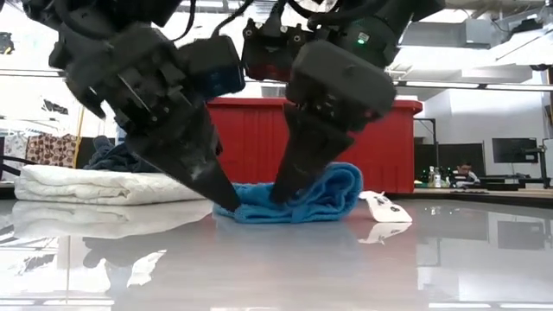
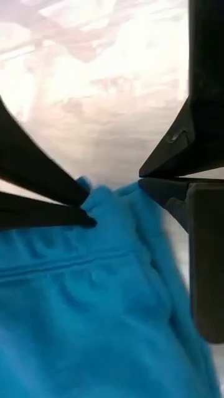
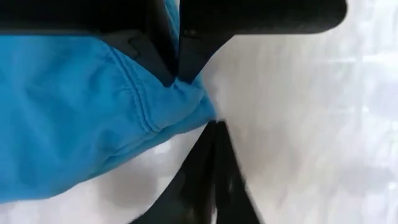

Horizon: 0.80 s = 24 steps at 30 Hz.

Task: Fold Laundry from Bin
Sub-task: Fold the blue shorts

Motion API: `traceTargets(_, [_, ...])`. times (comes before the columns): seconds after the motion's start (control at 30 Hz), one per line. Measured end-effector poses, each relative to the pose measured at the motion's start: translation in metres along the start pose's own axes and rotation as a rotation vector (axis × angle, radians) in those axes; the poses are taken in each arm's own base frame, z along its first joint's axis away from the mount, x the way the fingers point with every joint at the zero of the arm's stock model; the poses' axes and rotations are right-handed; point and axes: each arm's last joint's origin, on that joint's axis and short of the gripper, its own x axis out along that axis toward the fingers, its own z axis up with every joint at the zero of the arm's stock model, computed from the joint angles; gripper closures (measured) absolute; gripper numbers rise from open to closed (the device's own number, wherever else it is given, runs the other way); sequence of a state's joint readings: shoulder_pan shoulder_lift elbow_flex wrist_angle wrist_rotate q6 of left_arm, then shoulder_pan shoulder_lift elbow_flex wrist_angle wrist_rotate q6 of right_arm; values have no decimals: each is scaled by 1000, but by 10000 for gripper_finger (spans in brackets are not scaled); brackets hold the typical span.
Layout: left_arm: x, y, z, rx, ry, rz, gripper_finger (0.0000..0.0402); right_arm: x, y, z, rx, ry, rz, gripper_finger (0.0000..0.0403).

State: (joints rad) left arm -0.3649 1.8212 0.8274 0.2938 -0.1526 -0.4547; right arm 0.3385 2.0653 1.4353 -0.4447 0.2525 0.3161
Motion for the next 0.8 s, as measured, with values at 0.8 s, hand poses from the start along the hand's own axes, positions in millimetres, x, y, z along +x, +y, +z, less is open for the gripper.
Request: traceTargets(0.8, [-12, 6, 17, 135, -81, 167, 401, 11, 1, -1, 22, 18, 84, 276])
